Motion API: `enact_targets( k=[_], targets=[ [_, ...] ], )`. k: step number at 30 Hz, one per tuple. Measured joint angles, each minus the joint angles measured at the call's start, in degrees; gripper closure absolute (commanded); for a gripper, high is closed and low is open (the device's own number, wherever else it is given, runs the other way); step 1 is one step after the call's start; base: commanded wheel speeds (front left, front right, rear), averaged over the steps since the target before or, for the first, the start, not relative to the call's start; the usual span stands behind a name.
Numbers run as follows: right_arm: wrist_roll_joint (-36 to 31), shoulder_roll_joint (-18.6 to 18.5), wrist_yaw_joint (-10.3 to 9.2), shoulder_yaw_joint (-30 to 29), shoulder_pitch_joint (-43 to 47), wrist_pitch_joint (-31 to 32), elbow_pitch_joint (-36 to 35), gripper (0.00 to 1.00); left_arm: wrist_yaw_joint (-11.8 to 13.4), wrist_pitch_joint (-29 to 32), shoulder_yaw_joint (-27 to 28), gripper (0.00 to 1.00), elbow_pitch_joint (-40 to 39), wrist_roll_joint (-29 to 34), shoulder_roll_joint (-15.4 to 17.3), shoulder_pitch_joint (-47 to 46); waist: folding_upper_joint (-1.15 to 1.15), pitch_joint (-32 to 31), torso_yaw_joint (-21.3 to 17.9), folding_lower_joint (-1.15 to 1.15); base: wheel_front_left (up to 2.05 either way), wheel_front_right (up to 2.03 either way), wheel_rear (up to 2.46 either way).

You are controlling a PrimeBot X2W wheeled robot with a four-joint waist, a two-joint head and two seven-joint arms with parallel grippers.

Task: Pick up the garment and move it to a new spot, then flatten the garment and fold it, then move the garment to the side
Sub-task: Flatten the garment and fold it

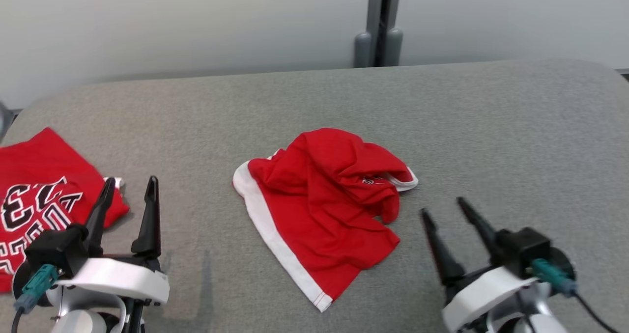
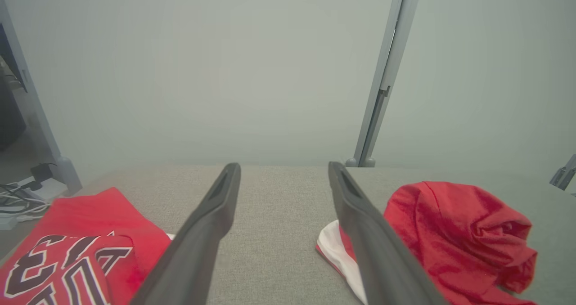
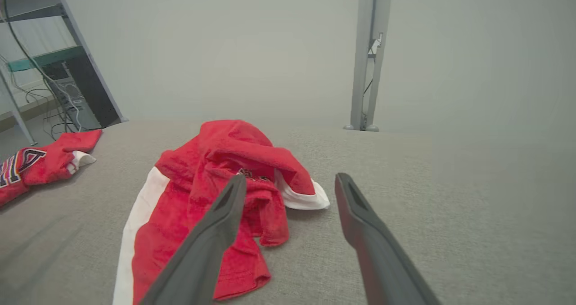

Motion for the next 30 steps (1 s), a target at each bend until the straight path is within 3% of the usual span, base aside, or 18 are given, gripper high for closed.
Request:
enact_targets(
  k=[5,19,20,22,30],
  targets=[
    [0.4,0.0,0.00,9.8,-0.3,2.2,2.5,0.00,-0.4,-1.3,-0.4,0.00,0.8,-0.5,-1.4,-3.1,0.00,1.5,3.3,0.00,0.00,0.00,0.00],
    [1.5,-2.6,0.01,21.7,-4.8,4.5,18.0,0.00,-3.0,-4.5,-2.4,0.00,5.2,-0.5,-4.7,-9.8,0.00,5.8,12.5,0.00,0.00,0.00,0.00],
    [1.5,-2.5,0.02,21.7,-5.4,4.2,19.0,0.09,-3.0,-4.7,-2.4,0.00,5.5,-0.5,-4.8,-9.9,0.00,6.0,12.8,0.00,0.00,0.00,0.00],
    [1.3,-2.3,0.08,21.5,-6.4,4.2,21.0,1.00,-3.3,-5.0,-2.4,0.00,5.9,-0.5,-4.9,-10.1,0.00,6.4,13.1,0.00,0.00,0.00,0.00],
    [1.0,-1.7,0.24,19.3,-8.0,2.6,22.9,1.00,-3.3,-5.6,-1.9,0.00,6.6,-0.4,-4.6,-10.1,0.00,6.9,11.0,0.00,0.00,0.00,0.00]
  ],
)
